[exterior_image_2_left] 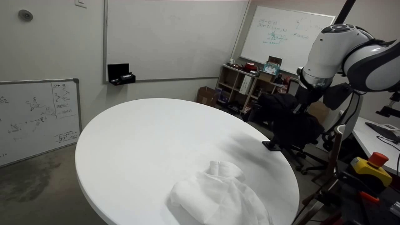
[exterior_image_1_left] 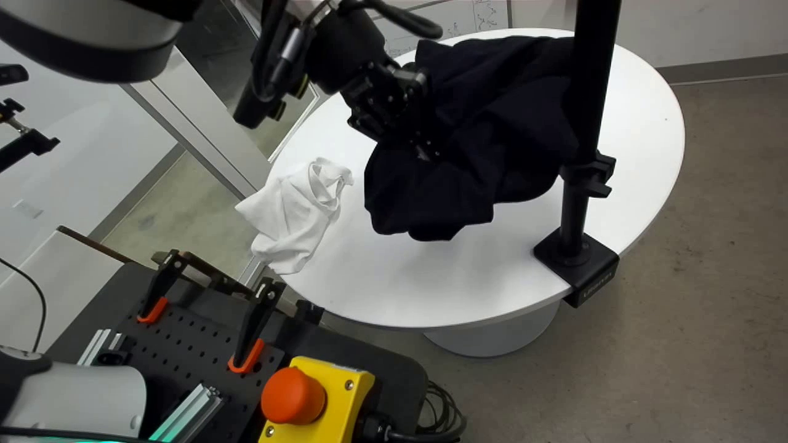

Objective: Pick the black cloth and hang it on the object

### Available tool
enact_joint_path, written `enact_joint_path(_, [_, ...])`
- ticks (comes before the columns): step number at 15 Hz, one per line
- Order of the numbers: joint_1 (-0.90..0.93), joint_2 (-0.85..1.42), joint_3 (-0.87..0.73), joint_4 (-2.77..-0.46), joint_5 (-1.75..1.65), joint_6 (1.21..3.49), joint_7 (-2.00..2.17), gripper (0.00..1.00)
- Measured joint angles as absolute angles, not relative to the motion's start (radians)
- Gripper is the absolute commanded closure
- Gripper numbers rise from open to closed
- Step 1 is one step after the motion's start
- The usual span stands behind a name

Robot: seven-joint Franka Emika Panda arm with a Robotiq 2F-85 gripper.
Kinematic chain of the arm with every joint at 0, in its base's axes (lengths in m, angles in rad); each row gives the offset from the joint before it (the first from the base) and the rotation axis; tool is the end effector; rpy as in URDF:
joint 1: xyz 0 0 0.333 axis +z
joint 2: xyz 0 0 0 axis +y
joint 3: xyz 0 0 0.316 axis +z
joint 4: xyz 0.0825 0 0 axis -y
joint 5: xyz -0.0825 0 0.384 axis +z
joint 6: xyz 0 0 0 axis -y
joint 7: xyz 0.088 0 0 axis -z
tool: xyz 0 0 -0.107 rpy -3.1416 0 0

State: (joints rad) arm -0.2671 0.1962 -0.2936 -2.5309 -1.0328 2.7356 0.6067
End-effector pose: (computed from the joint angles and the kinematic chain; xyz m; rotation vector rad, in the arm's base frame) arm 0.3920 -0.2132 0.1968 2.6780 -0.2656 0.0006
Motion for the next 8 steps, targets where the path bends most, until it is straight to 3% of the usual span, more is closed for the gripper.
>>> enact_joint_path(8, [-0.262, 0.242, -0.303, -2.564, -1.034, 2.735, 0.608, 0.00])
